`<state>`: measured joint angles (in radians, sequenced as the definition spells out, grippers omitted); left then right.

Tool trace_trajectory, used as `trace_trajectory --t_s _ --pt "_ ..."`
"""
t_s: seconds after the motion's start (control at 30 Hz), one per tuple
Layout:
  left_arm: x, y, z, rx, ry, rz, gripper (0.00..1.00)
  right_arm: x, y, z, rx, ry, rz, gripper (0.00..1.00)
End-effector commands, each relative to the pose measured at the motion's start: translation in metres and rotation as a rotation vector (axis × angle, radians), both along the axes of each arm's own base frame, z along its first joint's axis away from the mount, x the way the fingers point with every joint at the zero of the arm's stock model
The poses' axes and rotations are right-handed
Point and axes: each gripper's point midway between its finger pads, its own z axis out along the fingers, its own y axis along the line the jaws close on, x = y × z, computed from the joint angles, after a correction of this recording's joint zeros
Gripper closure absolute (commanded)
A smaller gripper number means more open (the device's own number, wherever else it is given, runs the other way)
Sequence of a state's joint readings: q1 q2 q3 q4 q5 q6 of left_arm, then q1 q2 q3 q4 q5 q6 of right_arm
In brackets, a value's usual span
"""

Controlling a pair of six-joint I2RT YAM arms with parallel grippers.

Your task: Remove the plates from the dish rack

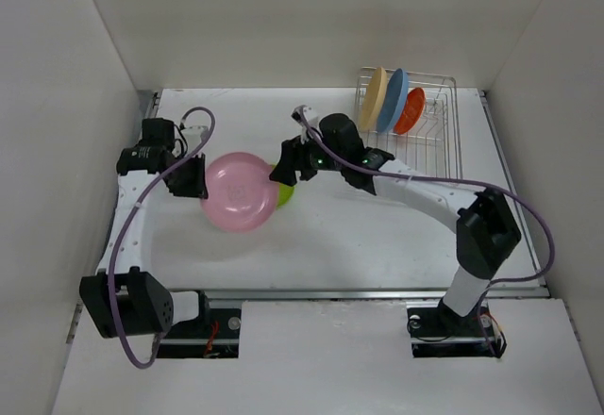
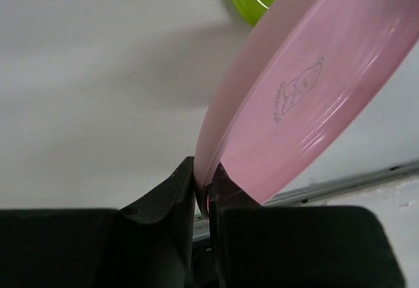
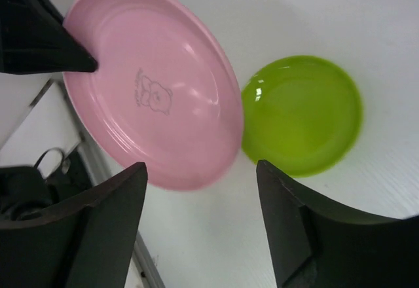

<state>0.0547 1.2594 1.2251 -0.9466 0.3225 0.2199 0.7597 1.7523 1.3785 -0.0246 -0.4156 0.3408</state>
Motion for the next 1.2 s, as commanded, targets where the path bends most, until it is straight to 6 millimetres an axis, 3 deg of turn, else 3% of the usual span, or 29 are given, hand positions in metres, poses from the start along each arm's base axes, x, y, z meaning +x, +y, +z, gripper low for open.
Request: trace_trajectory --t_s 0.0,0.03,0.07,0.1,0.13,0.17,0.2,0.33,0.37,0.4,0.43,0.47,0.5,0.57,0.63,0.73,0.77,0.83,0.87,0.97,1.0,1.03,1.07,1.1,1.13,1.17 --pt "0.034 0.027 0.029 0.036 -0.116 0.165 1.0 0.02 -0.034 0.078 0.035 -0.148 -0.217 0.27" --pt "0.041 0.041 0.029 0.021 -0.116 0.263 1.0 0.034 -0.052 0.087 0.018 -0.177 -0.326 0.24" --pt "0.052 0.05 0.032 0.007 -0.148 0.317 1.0 0.034 -0.062 0.087 0.0 -0.19 -0.36 0.23" --pt "0.06 0.059 0.036 -0.005 -0.17 0.369 1.0 0.028 -0.075 0.105 0.013 -0.229 -0.384 0.23" --pt "0.066 0.069 0.036 -0.017 -0.18 0.417 1.0 0.025 -0.084 0.107 0.003 -0.241 -0.404 0.21" --pt "0.077 0.086 0.033 -0.05 -0.193 0.501 1.0 0.027 -0.098 0.102 -0.02 -0.242 -0.452 0.21" --pt "0.083 0.092 0.03 -0.075 -0.194 0.532 1.0 0.02 -0.109 0.115 -0.004 -0.26 -0.474 0.19" --pt "0.111 0.124 0.009 -0.188 -0.135 0.669 1.0 0.015 -0.16 0.121 -0.054 -0.264 -0.64 0.15" --pt "0.118 0.123 0.004 -0.235 -0.113 0.667 1.0 0.018 -0.177 0.117 -0.075 -0.238 -0.708 0.13" --pt "0.121 0.13 -0.022 -0.265 -0.027 0.687 1.0 0.024 -0.201 0.127 -0.082 -0.231 -0.827 0.13" --pt "0.125 0.128 -0.029 -0.29 0.013 0.693 1.0 0.019 -0.221 0.116 -0.147 -0.18 -0.886 0.12" --pt "0.133 0.136 -0.027 -0.299 0.015 0.701 1.0 0.019 -0.238 0.121 -0.147 -0.164 -0.952 0.11" --pt "0.138 0.136 -0.048 -0.317 0.079 0.703 1.0 0.025 -0.264 0.123 -0.189 -0.175 -1.055 0.09" --pt "0.141 0.139 -0.056 -0.337 0.125 0.701 1.0 0.021 -0.297 0.132 -0.212 -0.186 -1.166 0.06" --pt "0.14 0.133 -0.078 -0.377 0.208 0.697 1.0 0.029 -0.332 0.134 -0.237 -0.196 -1.292 0.04" --pt "0.141 0.134 -0.092 -0.38 0.235 0.701 1.0 0.042 -0.374 0.138 -0.257 -0.191 -1.429 0.04" --pt "0.143 0.135 -0.096 -0.38 0.237 0.701 1.0 0.048 -0.381 0.145 -0.243 -0.19 -1.448 0.04" --pt "0.141 0.133 -0.103 -0.387 0.259 0.713 1.0 0.072 -0.402 0.134 -0.289 -0.165 -1.488 0.04" --pt "0.137 0.131 -0.109 -0.39 0.281 0.716 1.0 0.084 -0.399 0.136 -0.269 -0.159 -1.449 0.04" --pt "0.137 0.131 -0.113 -0.391 0.29 0.717 0.99 0.129 -0.409 0.105 -0.301 -0.085 -1.405 0.11" --pt "0.134 0.132 -0.117 -0.379 0.3 0.724 0.92 0.142 -0.41 0.111 -0.276 -0.089 -1.398 0.14" --pt "0.134 0.132 -0.117 -0.379 0.3 0.724 0.88 0.161 -0.41 0.089 -0.306 -0.056 -1.378 0.17" --pt "0.13 0.13 -0.12 -0.381 0.316 0.726 0.83 0.171 -0.411 0.082 -0.31 -0.039 -1.369 0.19" --pt "0.129 0.132 -0.122 -0.366 0.317 0.733 0.78 0.182 -0.414 0.088 -0.302 -0.052 -1.37 0.21" --pt "0.125 0.13 -0.126 -0.368 0.334 0.735 0.66 0.196 -0.412 0.066 -0.335 -0.019 -1.363 0.21" --pt "0.119 0.132 -0.131 -0.343 0.349 0.747 0.63 0.205 -0.416 0.06 -0.342 -0.01 -1.37 0.24"
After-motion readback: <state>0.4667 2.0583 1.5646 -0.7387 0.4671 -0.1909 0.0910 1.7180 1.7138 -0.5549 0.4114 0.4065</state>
